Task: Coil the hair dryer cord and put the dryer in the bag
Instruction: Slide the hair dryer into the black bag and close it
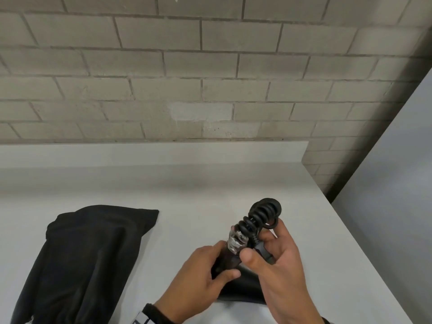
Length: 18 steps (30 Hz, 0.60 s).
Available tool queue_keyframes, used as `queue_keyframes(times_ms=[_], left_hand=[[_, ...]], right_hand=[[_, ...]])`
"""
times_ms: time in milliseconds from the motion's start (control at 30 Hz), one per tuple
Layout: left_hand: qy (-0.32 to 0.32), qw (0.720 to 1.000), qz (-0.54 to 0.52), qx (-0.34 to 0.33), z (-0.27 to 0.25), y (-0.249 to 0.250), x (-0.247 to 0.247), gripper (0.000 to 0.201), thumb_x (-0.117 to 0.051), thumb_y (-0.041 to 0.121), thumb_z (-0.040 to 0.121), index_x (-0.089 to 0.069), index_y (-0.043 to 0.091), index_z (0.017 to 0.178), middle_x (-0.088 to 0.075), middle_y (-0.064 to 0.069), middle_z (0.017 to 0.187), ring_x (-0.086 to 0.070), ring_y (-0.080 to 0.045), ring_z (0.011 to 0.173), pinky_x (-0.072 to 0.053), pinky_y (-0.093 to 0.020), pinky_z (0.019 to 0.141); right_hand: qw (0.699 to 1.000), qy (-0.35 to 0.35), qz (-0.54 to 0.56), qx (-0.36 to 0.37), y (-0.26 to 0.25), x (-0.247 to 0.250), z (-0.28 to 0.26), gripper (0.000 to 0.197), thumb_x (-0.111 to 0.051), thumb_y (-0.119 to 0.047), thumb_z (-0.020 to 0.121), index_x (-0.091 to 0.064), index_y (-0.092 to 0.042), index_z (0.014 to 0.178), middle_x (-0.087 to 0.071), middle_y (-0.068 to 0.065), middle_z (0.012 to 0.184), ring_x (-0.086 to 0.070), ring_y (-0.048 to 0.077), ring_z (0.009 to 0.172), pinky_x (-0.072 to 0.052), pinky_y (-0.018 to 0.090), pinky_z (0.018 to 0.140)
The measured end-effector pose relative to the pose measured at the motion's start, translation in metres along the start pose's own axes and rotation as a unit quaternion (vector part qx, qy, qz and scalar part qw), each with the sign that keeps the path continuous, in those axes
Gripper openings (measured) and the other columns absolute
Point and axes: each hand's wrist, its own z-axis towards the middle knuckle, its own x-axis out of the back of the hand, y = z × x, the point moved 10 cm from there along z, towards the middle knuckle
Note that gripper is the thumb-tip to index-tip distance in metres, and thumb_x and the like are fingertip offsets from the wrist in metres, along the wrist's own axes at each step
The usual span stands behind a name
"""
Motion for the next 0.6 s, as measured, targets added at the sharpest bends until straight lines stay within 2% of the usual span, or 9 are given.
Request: queue_keyframes(times_ms=[67,133,200,233,300,367,467,533,600], left_hand=[[0.021,0.998,0.061,-0.021,0.002,0.006,0.007,0.036,-0.048,0.065,0.087,-0.053,0.039,0.111,-0.061,0.018,0.093,-0.053,-0.006,0.095,-0.046,-0.031,0.088],[0.048,0.991,0.116,-0.047,0.007,0.02,0.02,0.039,-0.044,0.062,0.087,-0.051,0.042,0.119,-0.058,0.025,0.095,-0.049,-0.004,0.096,-0.037,-0.024,0.095],[0.083,0.975,0.178,-0.102,0.011,0.037,0.032,0.033,-0.053,0.053,0.087,-0.053,0.041,0.118,-0.064,0.023,0.099,-0.054,-0.002,0.098,-0.031,-0.023,0.1],[0.091,0.967,0.207,-0.119,0.013,0.041,0.034,0.032,-0.06,0.049,0.086,-0.055,0.04,0.117,-0.066,0.022,0.102,-0.056,-0.002,0.102,-0.029,-0.024,0.102],[0.099,0.955,0.247,-0.133,0.018,0.04,0.038,0.039,-0.073,0.039,0.08,-0.06,0.039,0.117,-0.069,0.021,0.108,-0.058,-0.004,0.109,-0.027,-0.028,0.106],[0.099,0.947,0.274,-0.139,0.021,0.039,0.039,0.047,-0.083,0.03,0.072,-0.065,0.036,0.115,-0.071,0.018,0.106,-0.062,-0.01,0.11,-0.028,-0.035,0.108],[0.091,0.929,0.33,-0.143,0.024,0.042,0.036,0.05,-0.089,0.024,0.063,-0.07,0.033,0.109,-0.073,0.012,0.097,-0.068,-0.018,0.105,-0.03,-0.041,0.106],[0.084,0.919,0.356,-0.147,0.026,0.042,0.033,0.051,-0.089,0.02,0.06,-0.072,0.032,0.106,-0.073,0.009,0.094,-0.069,-0.021,0.103,-0.03,-0.044,0.106],[0.078,0.907,0.383,-0.157,0.027,0.043,0.029,0.05,-0.087,0.015,0.06,-0.072,0.031,0.105,-0.072,0.006,0.09,-0.068,-0.023,0.101,-0.029,-0.045,0.106]], right_hand=[[1.0,-0.01,0.022,0.002,-0.001,0.006,0.001,0.077,-0.093,-0.043,0.053,-0.059,-0.02,0.118,-0.069,0.023,0.105,-0.068,0.034,0.098,-0.056,0.039,0.079],[0.987,-0.026,0.156,-0.018,0.0,0.013,-0.001,0.08,-0.086,-0.039,0.066,-0.051,-0.002,0.127,-0.06,0.037,0.114,-0.062,0.046,0.099,-0.054,0.045,0.08],[0.976,-0.001,0.218,-0.013,-0.018,0.036,-0.004,0.069,-0.062,-0.033,0.093,-0.033,0.012,0.136,-0.035,0.051,0.13,-0.045,0.059,0.112,-0.042,0.059,0.093],[0.97,0.01,0.243,-0.023,-0.019,0.045,-0.009,0.07,-0.05,-0.036,0.1,-0.023,0.015,0.139,-0.026,0.052,0.136,-0.035,0.061,0.121,-0.032,0.062,0.101],[0.967,-0.036,0.251,-0.033,-0.016,0.048,-0.013,0.084,-0.048,-0.054,0.095,-0.029,0.016,0.136,-0.03,0.047,0.139,-0.033,0.057,0.13,-0.025,0.06,0.109],[0.993,-0.016,0.097,-0.06,-0.015,0.059,-0.016,0.092,-0.054,-0.073,0.079,-0.055,0.009,0.12,-0.051,0.038,0.129,-0.048,0.05,0.124,-0.039,0.055,0.106],[0.992,-0.023,-0.075,-0.1,-0.016,0.068,-0.016,0.079,-0.07,-0.072,0.064,-0.069,-0.004,0.105,-0.066,0.023,0.117,-0.061,0.042,0.111,-0.048,0.052,0.099],[0.966,-0.025,-0.232,-0.113,-0.014,0.073,-0.018,0.069,-0.072,-0.074,0.059,-0.07,-0.023,0.104,-0.071,0.003,0.112,-0.066,0.028,0.107,-0.051,0.045,0.098],[0.91,-0.02,-0.397,-0.118,-0.013,0.076,-0.021,0.056,-0.07,-0.075,0.058,-0.066,-0.042,0.104,-0.069,-0.02,0.106,-0.063,0.002,0.104,-0.05,0.027,0.092]])
